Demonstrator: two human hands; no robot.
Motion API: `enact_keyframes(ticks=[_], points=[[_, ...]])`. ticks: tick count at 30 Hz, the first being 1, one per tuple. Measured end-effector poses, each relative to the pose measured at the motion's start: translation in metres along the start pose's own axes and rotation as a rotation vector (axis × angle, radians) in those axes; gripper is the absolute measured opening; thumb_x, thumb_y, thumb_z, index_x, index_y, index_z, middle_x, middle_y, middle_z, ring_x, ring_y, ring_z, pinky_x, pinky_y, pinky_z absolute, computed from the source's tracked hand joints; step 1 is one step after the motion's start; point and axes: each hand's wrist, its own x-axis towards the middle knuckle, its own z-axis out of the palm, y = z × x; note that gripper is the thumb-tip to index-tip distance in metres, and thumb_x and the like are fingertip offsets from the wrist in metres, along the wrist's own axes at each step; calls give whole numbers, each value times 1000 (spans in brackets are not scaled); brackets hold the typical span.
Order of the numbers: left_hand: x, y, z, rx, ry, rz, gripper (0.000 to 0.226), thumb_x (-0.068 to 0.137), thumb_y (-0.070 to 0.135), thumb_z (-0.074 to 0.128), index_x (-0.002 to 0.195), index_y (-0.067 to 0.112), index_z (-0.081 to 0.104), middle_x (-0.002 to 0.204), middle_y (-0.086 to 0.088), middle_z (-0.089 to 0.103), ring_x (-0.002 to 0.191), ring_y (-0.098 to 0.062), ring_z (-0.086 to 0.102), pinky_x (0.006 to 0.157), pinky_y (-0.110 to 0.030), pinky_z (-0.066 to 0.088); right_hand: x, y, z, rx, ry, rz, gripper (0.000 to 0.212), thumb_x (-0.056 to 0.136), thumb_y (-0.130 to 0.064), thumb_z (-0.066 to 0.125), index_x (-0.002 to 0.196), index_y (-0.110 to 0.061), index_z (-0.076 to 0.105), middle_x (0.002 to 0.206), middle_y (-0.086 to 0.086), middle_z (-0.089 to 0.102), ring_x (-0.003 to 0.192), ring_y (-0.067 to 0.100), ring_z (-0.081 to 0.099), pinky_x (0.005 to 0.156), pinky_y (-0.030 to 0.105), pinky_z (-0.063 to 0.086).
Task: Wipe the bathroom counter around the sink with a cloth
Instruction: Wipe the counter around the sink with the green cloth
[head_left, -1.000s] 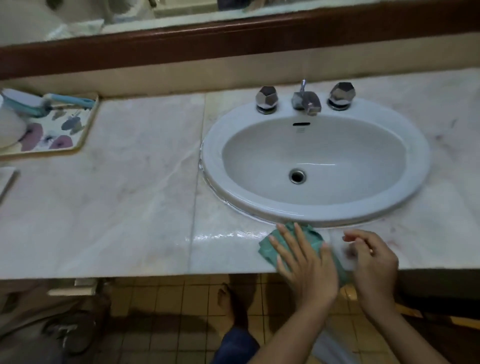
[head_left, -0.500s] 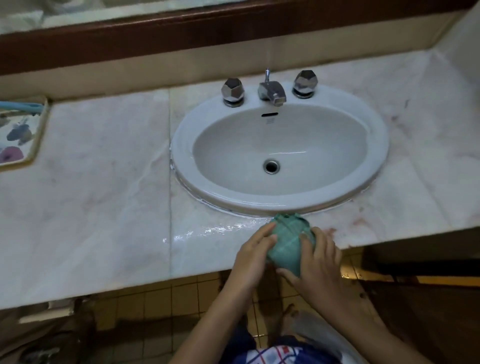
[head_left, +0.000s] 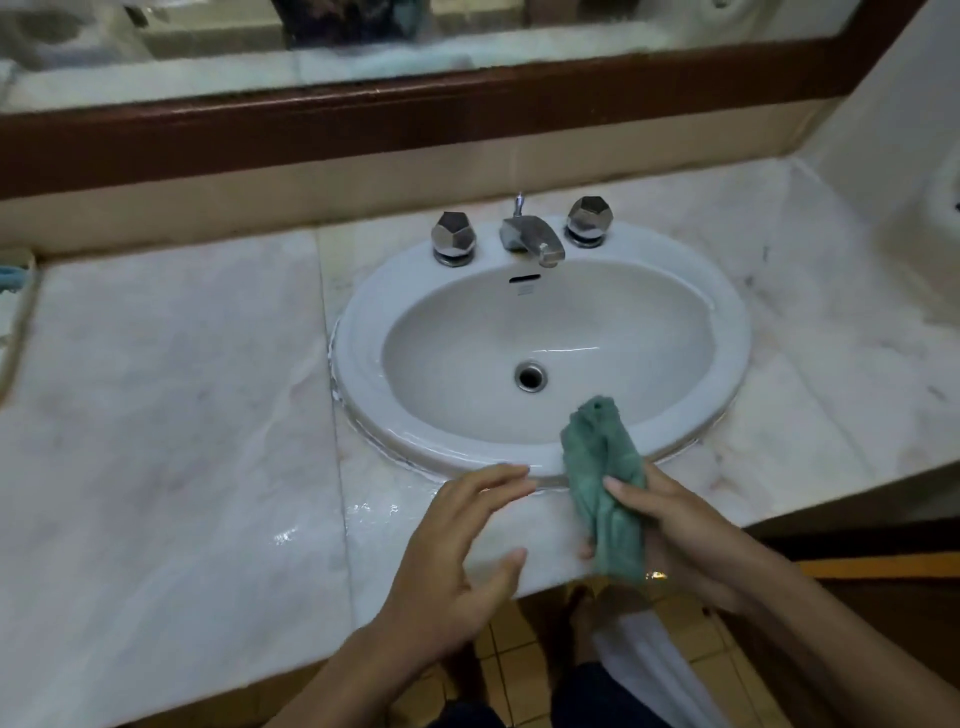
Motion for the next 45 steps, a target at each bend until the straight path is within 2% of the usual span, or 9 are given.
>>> enact_keyframes(ticks=[4, 7, 9, 12, 15, 23, 26, 30, 45], points=[[49, -6, 0, 558, -149, 567, 80, 73, 24, 72, 143, 28, 35, 157, -7, 26, 145, -32, 25, 100, -44, 35, 4, -39, 9, 118, -384, 383, 32, 87, -24, 55, 115, -9, 55, 79, 10, 52, 60, 23, 52, 61, 40, 52], [99, -1, -4, 663, -39, 781, 62, 83, 25, 66, 138, 22, 40, 146, -8, 48, 139, -27, 39, 97, -48, 37, 8, -65, 24, -12, -704, 543, 22, 83, -30, 39, 87, -12, 51, 68, -2, 42, 49, 8, 36, 41, 17, 32], [130, 10, -9, 635, 97, 915, 40, 88, 19, 59, 126, 16, 51, 110, -8, 71, 112, -23, 63, 91, -45, 42, 10, -88, 36, -67, -860, 584, 17, 78, -30, 38, 77, -15, 46, 63, -4, 35, 48, 8, 26, 39, 14, 20], [175, 34, -26, 739, 108, 974, 14, 87, 5, 56, 94, 10, 67, 66, -4, 55, 59, -22, 54, 62, -35, 47, 11, -132, 42, -196, -889, 565, 21, 75, -30, 54, 71, -18, 37, 61, -3, 20, 47, 9, 18, 41, 12, 15], [210, 51, -42, 946, 0, 867, 9, 75, 3, 61, 68, 9, 59, 55, -4, 50, 42, -25, 47, 35, -27, 33, 9, -178, 45, -563, -614, 372, 45, 65, -27, 77, 67, -22, 32, 59, -2, 15, 44, 9, 15, 43, 12, 13], [260, 83, -21, 1145, -229, -40, 21, 81, 23, 59, 97, 12, 64, 76, -7, 50, 68, -31, 50, 59, -33, 42, 56, -211, 58, -1536, 163, -521, 31, 74, -2, 64, 58, -14, 40, 44, 0, 46, 42, 15, 54, 37, 19, 34], [258, 63, -7, 910, -352, -247, 16, 83, 14, 51, 66, 13, 49, 62, -1, 45, 65, -28, 53, 53, -27, 39, 76, -196, 48, -1838, 164, -657, 5, 72, -6, 55, 75, -10, 56, 69, 5, 54, 78, 32, 61, 51, 28, 35], [242, 31, 7, 456, -431, -578, 26, 74, 1, 54, 51, 9, 45, 47, -6, 44, 33, -18, 37, 36, -16, 30, 97, -172, 38, -2135, 85, -800, 24, 79, -22, 58, 100, -15, 67, 99, 11, 67, 90, 35, 63, 62, 31, 33], [244, 13, 8, -180, -590, -977, 46, 84, 2, 52, 45, 17, 33, 41, 3, 26, 33, -8, 18, 39, -13, 14, 113, -180, 30, -2308, 16, -943, 23, 80, -32, 60, 99, -21, 63, 97, 4, 70, 86, 33, 65, 61, 29, 33]])
